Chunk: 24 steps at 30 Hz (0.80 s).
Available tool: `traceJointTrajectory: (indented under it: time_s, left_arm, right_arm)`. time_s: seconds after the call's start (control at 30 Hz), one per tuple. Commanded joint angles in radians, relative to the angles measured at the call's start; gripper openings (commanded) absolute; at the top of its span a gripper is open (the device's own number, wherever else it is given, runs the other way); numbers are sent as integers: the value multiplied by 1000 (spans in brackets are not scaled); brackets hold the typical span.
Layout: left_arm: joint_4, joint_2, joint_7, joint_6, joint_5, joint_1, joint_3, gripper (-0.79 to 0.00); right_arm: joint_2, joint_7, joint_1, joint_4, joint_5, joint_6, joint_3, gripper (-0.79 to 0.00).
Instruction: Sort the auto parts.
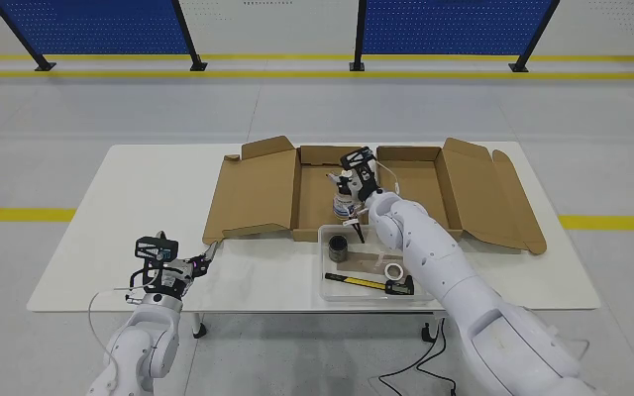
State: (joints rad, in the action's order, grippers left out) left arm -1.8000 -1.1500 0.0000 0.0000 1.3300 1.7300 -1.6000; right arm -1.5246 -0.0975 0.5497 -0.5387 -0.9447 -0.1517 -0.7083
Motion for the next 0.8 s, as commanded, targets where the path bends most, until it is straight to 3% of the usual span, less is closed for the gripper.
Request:
traceJointTrajectory:
  time_s: [0.0,0.23,0.37,0.57,0.77]
  left_arm:
    - [0,0,0,0,0,0,0,0]
    - [0,0,0,0,0,0,0,0]
    - [0,0,0,0,0,0,0,0]
    - [0,0,0,0,0,0,0,0]
    - [0,0,0,0,0,0,0,0]
  right_arm:
    - [1,-7,5,-6,-3,6,-8,0]
    - [21,-31,42,-116,-45,62,-48,0]
    - [48,39,81,-271,-135,184,-81,0]
    - [104,359,197,-657,-334,376,-161,0]
    - [141,677,305,-975,-495,367,-222,0]
